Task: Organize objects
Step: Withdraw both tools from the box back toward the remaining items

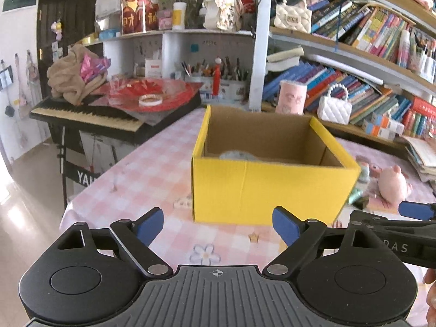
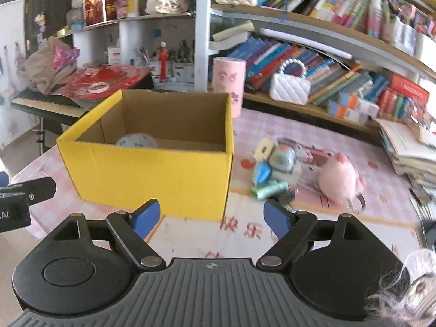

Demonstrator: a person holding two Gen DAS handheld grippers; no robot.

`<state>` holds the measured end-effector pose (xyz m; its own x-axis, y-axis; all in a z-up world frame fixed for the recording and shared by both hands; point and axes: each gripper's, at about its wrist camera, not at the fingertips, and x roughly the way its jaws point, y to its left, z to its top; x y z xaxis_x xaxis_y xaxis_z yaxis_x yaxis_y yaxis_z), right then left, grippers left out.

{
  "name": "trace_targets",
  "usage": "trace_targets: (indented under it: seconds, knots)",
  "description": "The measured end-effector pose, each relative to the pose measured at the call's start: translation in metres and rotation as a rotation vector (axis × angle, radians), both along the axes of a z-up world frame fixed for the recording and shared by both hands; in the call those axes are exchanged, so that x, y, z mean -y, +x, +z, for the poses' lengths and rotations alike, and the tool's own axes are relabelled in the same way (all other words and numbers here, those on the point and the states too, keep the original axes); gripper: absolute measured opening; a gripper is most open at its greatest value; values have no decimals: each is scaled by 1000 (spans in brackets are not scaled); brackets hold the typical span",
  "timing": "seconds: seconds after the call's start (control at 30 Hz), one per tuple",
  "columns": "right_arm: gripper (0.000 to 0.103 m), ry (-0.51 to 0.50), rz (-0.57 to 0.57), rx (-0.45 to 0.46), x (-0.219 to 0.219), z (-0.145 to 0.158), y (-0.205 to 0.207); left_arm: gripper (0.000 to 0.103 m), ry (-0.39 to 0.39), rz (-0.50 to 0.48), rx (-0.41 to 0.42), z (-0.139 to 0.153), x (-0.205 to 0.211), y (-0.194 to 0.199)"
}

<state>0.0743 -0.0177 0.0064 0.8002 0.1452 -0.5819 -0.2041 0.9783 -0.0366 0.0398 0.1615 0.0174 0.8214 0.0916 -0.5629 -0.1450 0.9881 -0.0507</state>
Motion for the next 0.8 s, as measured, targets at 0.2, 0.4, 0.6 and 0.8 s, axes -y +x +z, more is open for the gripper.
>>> trace_targets:
  seconds: [0.2, 0.4, 0.6, 0.8]
  knots:
    - [88, -14, -29, -48, -2, -9, -23, 90, 8, -44, -58, -11, 3, -13]
    - [90, -28, -64, -71, 2, -15, -43, 90, 3, -79, -88, -17, 6, -28]
    - [90, -20, -95, -94, 6, -18, -62, 90, -13, -98, -99, -20, 6, -39]
    - [91, -35, -134, -98, 11, -20, -77, 90, -17, -136, -109, -22, 11, -47]
